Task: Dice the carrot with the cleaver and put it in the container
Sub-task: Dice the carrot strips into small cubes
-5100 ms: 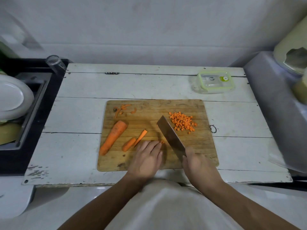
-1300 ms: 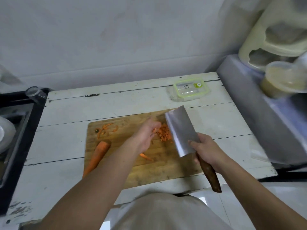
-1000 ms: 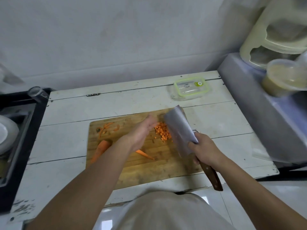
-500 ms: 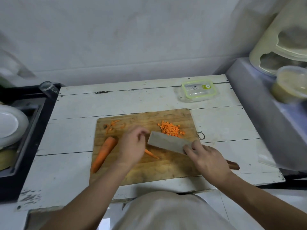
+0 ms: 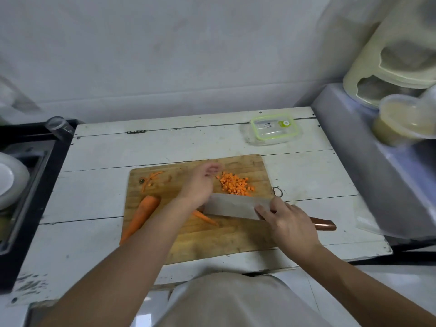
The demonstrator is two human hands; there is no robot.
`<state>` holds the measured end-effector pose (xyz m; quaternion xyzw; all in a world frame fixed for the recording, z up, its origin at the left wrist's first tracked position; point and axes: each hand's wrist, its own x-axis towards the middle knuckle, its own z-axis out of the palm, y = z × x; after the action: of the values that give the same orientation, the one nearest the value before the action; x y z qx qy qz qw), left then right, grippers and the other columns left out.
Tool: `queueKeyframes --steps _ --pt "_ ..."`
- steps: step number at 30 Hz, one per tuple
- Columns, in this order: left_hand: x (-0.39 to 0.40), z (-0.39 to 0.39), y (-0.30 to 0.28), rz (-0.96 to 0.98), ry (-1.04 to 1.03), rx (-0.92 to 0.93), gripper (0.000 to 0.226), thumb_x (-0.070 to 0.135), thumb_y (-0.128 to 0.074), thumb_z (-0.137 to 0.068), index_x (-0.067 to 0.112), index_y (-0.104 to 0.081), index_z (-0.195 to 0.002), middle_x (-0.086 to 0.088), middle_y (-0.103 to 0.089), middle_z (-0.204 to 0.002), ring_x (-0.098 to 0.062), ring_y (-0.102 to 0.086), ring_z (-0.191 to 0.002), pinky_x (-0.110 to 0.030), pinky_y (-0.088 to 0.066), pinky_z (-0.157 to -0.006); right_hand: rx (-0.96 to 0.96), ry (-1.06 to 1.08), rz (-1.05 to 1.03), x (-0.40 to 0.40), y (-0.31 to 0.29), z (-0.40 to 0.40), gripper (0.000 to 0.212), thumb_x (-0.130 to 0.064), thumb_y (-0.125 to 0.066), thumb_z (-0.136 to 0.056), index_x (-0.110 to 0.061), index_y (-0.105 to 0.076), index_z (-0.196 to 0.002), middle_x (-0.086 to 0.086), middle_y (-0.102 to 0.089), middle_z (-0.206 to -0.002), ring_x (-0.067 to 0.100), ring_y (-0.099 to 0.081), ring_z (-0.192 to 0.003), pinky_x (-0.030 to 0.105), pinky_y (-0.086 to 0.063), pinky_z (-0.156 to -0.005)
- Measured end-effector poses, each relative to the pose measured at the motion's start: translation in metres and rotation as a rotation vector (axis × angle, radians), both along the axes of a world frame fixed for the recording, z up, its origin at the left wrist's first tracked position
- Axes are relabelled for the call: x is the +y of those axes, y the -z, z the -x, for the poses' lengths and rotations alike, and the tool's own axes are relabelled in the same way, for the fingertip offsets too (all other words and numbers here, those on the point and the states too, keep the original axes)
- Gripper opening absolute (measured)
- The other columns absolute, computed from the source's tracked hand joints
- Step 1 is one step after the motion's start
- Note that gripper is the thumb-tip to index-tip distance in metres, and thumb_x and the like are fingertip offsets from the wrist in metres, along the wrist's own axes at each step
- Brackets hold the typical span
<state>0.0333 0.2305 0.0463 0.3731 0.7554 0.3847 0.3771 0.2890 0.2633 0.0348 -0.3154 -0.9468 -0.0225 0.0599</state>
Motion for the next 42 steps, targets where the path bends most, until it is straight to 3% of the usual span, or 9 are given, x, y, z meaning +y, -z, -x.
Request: queueKeyframes --steps 4,6,9,13,18,26,33,39,42 --pt "-0.064 0.017 -0.005 0.098 -0.441 -0.166 0.021 0.002 -0.051 -0.098 0.008 -0.069 -0.089 -0.014 -0.073 -0.078 -0.027 -0.068 -0.069 -0.040 -0.056 -0.069 0.008 0.162 0.289 -0.012 -0.001 0.006 0.038 -0.004 -0.063 -0.079 -0.022 -0.064 -0.113 0.003 -0.054 -0.097 0.031 -0.057 -0.058 0.034 -0.039 -0.046" --pt "-0.096 0.003 0.002 0.288 -0.469 -0.404 0.014 0.005 -0.054 -0.100 0.000 -0.066 -0.096 -0.014 -0.070 -0.065 -0.026 -0.064 -0.054 -0.035 -0.053 -0.057 0.043 0.186 0.405 -0.017 -0.003 0.018 0.011 -0.018 -0.050 -0.098 -0.018 -0.058 -0.107 0.005 -0.059 -0.099 0.033 -0.059 -0.074 0.037 -0.042 -0.057" --pt "-0.104 -0.020 0.023 0.393 -0.456 -0.548 0.015 0.012 -0.054 -0.104 -0.001 -0.060 -0.101 -0.014 -0.067 -0.066 -0.023 -0.061 -0.046 -0.024 -0.047 -0.043 0.040 0.142 0.515 -0.020 -0.008 0.040 0.013 -0.029 -0.042 -0.102 -0.020 -0.049 -0.097 0.007 -0.064 -0.090 0.029 -0.058 -0.079 0.037 -0.044 -0.062" --pt "-0.082 -0.023 0.043 0.405 -0.543 -0.475 0.029 0.019 -0.050 -0.105 0.003 -0.060 -0.082 -0.016 -0.071 -0.071 -0.025 -0.062 -0.048 -0.028 -0.045 -0.046 -0.107 0.097 0.473 -0.023 -0.010 0.061 0.018 -0.035 -0.038 -0.102 -0.025 -0.053 -0.101 0.004 -0.067 -0.089 0.029 -0.064 -0.081 0.038 -0.051 -0.067" --pt "-0.078 -0.025 0.043 0.380 -0.567 -0.462 0.031 0.023 -0.050 -0.105 0.004 -0.064 -0.085 -0.012 -0.071 -0.068 -0.024 -0.066 -0.050 -0.030 -0.051 -0.049 -0.209 0.064 0.413 -0.029 -0.013 0.072 0.023 -0.032 -0.037 -0.103 -0.023 -0.057 -0.109 0.003 -0.069 -0.091 0.028 -0.066 -0.082 0.036 -0.051 -0.066" --pt "-0.077 -0.023 0.037 0.396 -0.558 -0.501 0.026 0.023 -0.051 -0.104 0.004 -0.066 -0.096 -0.014 -0.074 -0.074 -0.025 -0.069 -0.053 -0.033 -0.057 -0.056 -0.418 0.014 0.330 -0.047 -0.029 0.076 0.016 -0.015 -0.046 -0.101 -0.022 -0.045 -0.116 0.003 -0.069 -0.092 0.028 -0.067 -0.085 0.030 -0.016 -0.043" --pt "-0.075 -0.023 0.038 0.415 -0.548 -0.476 0.027 0.025 -0.051 -0.105 0.003 -0.067 -0.106 -0.013 -0.075 -0.073 -0.027 -0.073 -0.058 -0.034 -0.062 -0.057 -0.400 -0.021 0.261 -0.048 -0.021 0.071 0.016 -0.012 -0.051 -0.099 -0.019 -0.046 -0.112 0.002 -0.063 -0.076 0.027 -0.041 -0.056 0.031 -0.012 -0.043" --pt "-0.073 -0.020 0.034 0.456 -0.522 -0.464 0.028 0.021 -0.047 -0.106 0.000 -0.066 -0.106 -0.015 -0.074 -0.079 -0.026 -0.072 -0.059 -0.031 -0.058 -0.052 -0.471 -0.054 0.258 -0.050 -0.023 0.062 0.024 -0.008 -0.061 -0.089 -0.023 -0.044 -0.097 0.000 -0.065 -0.069 0.026 -0.065 -0.059 0.031 -0.011 -0.041" --pt "-0.071 -0.016 0.033 0.504 -0.502 -0.464 0.028 0.021 -0.046 -0.106 0.000 -0.065 -0.106 -0.016 -0.075 -0.082 -0.026 -0.073 -0.062 -0.028 -0.056 -0.050 -0.488 -0.081 0.297 -0.049 -0.030 0.065 0.028 -0.003 -0.054 -0.091 -0.021 -0.041 -0.108 0.002 -0.068 -0.083 0.028 -0.068 -0.072 0.032 -0.024 -0.045"
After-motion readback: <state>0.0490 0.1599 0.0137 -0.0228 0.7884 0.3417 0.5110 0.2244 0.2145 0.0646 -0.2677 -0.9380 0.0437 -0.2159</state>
